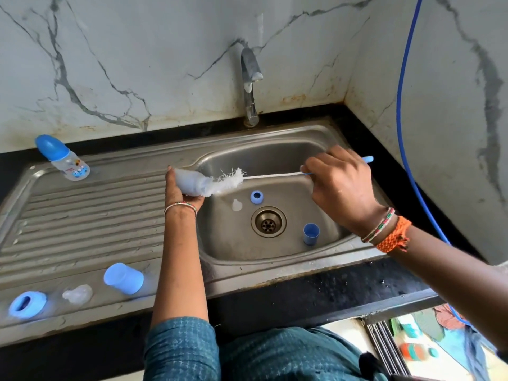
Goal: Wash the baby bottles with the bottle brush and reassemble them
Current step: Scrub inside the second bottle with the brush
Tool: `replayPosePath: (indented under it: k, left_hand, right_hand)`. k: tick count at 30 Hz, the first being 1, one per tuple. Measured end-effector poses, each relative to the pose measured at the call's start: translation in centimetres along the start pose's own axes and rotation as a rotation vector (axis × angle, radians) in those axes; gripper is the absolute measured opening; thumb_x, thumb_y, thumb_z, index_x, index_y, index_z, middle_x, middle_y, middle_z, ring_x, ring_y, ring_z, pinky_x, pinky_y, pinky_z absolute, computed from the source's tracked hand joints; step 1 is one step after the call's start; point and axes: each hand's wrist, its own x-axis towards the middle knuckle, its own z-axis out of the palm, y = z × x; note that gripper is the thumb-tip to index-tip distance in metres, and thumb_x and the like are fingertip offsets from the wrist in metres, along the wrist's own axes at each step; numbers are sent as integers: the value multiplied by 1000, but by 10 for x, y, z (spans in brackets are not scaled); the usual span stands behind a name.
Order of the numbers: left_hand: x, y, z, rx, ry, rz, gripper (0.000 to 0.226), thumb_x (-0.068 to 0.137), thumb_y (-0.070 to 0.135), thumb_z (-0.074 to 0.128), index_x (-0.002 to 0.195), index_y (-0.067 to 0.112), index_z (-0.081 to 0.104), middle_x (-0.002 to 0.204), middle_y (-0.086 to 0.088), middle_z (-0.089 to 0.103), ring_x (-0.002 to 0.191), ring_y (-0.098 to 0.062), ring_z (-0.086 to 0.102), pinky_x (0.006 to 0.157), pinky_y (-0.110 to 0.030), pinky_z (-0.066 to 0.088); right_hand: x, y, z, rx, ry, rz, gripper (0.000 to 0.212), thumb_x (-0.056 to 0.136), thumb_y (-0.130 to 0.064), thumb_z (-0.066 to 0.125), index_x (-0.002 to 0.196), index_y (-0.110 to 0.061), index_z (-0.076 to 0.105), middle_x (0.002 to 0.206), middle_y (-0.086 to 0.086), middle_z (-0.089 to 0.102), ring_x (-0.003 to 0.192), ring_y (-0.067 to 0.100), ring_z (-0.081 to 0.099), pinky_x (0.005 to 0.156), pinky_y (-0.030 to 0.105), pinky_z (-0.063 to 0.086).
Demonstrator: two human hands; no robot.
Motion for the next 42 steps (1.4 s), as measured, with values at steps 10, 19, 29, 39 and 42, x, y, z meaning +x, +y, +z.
replayPosePath:
  k: [10, 19, 29, 39, 42]
  left_hand:
    - [-12, 5, 4, -58, -80, 125, 32, 88, 40, 58, 101, 12, 54, 85, -11, 62, 81, -24, 62, 70, -40, 57]
    - [-9, 1, -6, -110, -157, 136, 34, 87, 36, 62, 107, 8, 56, 101, -14, 66, 93, -27, 65, 88, -48, 52]
    - [-10, 1, -4, -87, -141, 163, 28, 92, 34, 55, 96, 7, 58, 80, -9, 66, 74, -21, 66, 74, -38, 57]
    - [-14, 1, 0, -30, -135, 124, 41, 78, 40, 67, 100, 8, 56, 87, -11, 66, 80, -25, 66, 72, -44, 58]
    - [-15, 5, -1, -100, -204, 169, 43, 77, 35, 64, 104, 3, 57, 84, -14, 71, 77, -27, 70, 74, -48, 57]
  right_hand:
    - [-7, -1, -1, -7, -242, 209, 9, 77, -13, 68, 82, -15, 60, 71, 2, 62, 67, 29, 57, 57, 28, 32]
    - [8, 7, -4, 380, -795, 480, 34, 95, -37, 54, 75, -14, 67, 63, -3, 67, 55, 8, 60, 54, 23, 42]
    - [6, 4, 3, 404, -681, 456, 25, 90, -32, 62, 74, -13, 63, 65, -3, 64, 61, 15, 59, 56, 24, 41]
    - [4, 3, 7, 282, -423, 380, 16, 87, -23, 66, 77, -13, 60, 68, -3, 60, 62, 18, 54, 56, 26, 33]
    - [9, 15, 6, 971, -1093, 809, 34, 101, -23, 43, 73, -8, 56, 46, -4, 42, 33, 5, 31, 32, 15, 23]
